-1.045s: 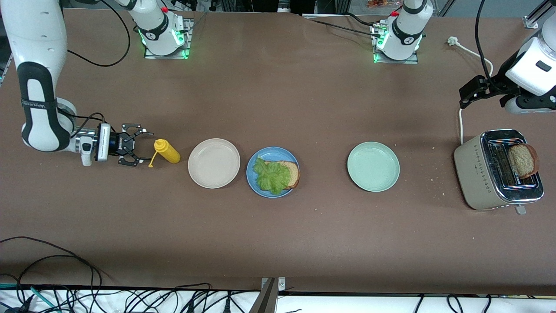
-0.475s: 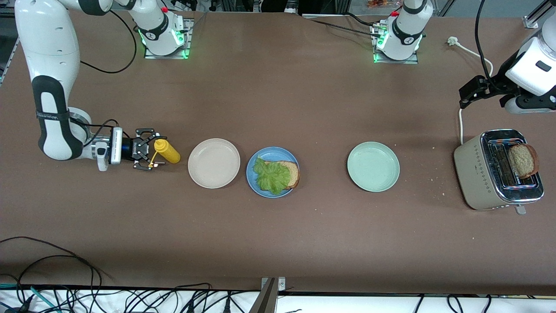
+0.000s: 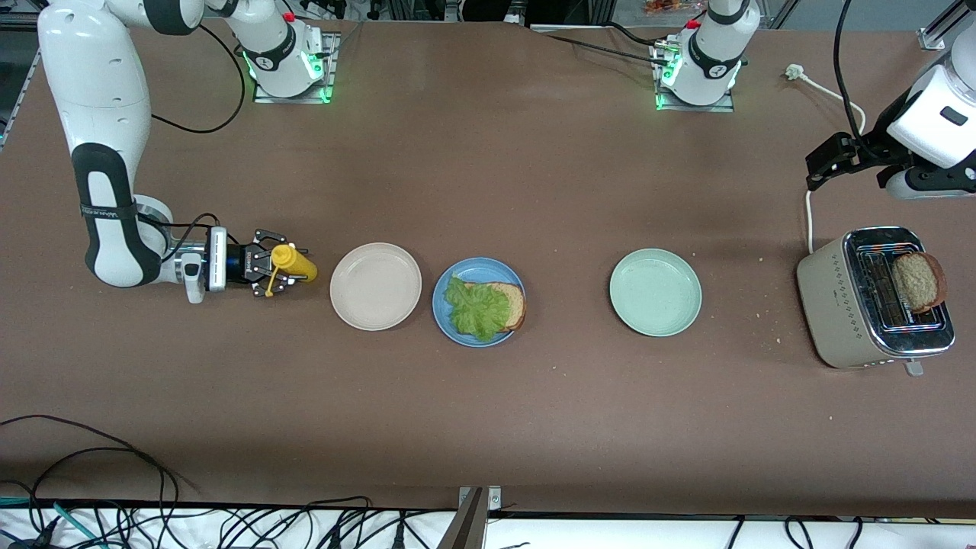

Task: Make sandwich in blue plate with both arms
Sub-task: 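Grasp the yellow squeeze bottle with the right gripper and lift it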

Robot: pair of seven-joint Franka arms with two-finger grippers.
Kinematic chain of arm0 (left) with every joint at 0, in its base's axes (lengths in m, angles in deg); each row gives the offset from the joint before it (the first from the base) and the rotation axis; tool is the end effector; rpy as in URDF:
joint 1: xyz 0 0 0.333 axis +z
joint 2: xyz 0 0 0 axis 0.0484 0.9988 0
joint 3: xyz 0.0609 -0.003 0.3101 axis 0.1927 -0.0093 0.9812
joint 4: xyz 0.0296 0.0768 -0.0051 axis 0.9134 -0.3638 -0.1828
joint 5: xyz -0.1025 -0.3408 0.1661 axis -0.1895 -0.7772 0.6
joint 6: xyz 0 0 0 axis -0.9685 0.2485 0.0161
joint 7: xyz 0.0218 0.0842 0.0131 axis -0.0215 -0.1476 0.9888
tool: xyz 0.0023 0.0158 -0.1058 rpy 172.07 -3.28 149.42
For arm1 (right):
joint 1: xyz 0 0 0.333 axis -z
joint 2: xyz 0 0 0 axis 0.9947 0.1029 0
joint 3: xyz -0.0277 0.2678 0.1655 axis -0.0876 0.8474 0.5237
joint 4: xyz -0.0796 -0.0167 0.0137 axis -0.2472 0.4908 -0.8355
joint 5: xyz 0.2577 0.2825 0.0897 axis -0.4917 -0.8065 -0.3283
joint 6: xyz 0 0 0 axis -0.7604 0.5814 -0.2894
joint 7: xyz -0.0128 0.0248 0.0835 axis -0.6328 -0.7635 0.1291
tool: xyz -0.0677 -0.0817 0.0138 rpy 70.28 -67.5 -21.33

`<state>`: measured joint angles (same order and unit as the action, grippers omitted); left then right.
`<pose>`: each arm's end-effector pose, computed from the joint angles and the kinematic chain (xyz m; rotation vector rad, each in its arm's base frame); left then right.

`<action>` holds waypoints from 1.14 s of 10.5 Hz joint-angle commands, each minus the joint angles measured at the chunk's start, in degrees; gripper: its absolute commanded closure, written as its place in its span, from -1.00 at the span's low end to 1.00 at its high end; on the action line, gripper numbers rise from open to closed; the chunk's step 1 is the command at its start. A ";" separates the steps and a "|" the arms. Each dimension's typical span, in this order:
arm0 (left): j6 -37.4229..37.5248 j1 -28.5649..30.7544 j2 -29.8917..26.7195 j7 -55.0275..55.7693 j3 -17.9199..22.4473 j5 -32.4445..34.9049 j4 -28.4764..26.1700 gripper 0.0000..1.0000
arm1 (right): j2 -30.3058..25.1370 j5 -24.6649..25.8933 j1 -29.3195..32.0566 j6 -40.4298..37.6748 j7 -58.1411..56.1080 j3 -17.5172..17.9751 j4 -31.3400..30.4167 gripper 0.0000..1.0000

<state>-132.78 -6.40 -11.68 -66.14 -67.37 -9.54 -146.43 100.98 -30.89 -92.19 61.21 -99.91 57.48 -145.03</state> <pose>0.5462 -0.0443 0.6236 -3.0945 -0.0647 0.0383 0.5536 -0.0219 0.1204 -1.5351 -1.2921 -0.7786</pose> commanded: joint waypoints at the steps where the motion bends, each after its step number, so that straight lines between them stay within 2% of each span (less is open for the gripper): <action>1: 0.47 -0.05 -0.49 -0.14 -0.41 2.22 -0.08 -1.00 | 0.86 -0.87 0.71 -0.78 0.19 0.16 0.98 0.68; 2: 0.47 -0.05 -0.49 -0.14 -0.41 2.22 -0.08 -1.00 | 0.60 -0.87 0.63 -0.52 0.98 -0.02 1.06 0.81; 3: 0.47 -0.05 -0.49 -0.14 -0.33 2.22 -0.08 -1.00 | 0.51 -0.52 0.45 -0.43 4.90 -0.19 1.76 0.86; 5: 0.47 -0.05 -0.49 -0.14 -0.41 2.22 -0.08 -1.00 | 0.42 4.11 0.01 -0.17 16.49 -0.37 7.19 0.87; 7: 0.47 -0.05 -0.49 -0.14 -0.32 2.22 -0.08 -1.00 | -0.01 11.48 -1.47 0.54 29.04 -0.37 14.65 0.91; 9: 0.47 -0.05 -0.49 -0.14 -0.41 2.22 -0.08 -1.00 | -0.10 21.57 -4.80 0.54 45.03 -0.37 25.00 0.91; 12: 0.47 0.04 -0.49 -0.14 -0.33 2.22 -0.08 -1.00 | -0.10 37.39 -12.97 3.07 62.19 -0.46 31.72 0.91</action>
<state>-132.78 -6.40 -11.68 -66.14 -67.38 -9.53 -146.42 100.35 -3.92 -99.47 62.24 -48.52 57.49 -117.84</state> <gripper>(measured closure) 0.000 0.930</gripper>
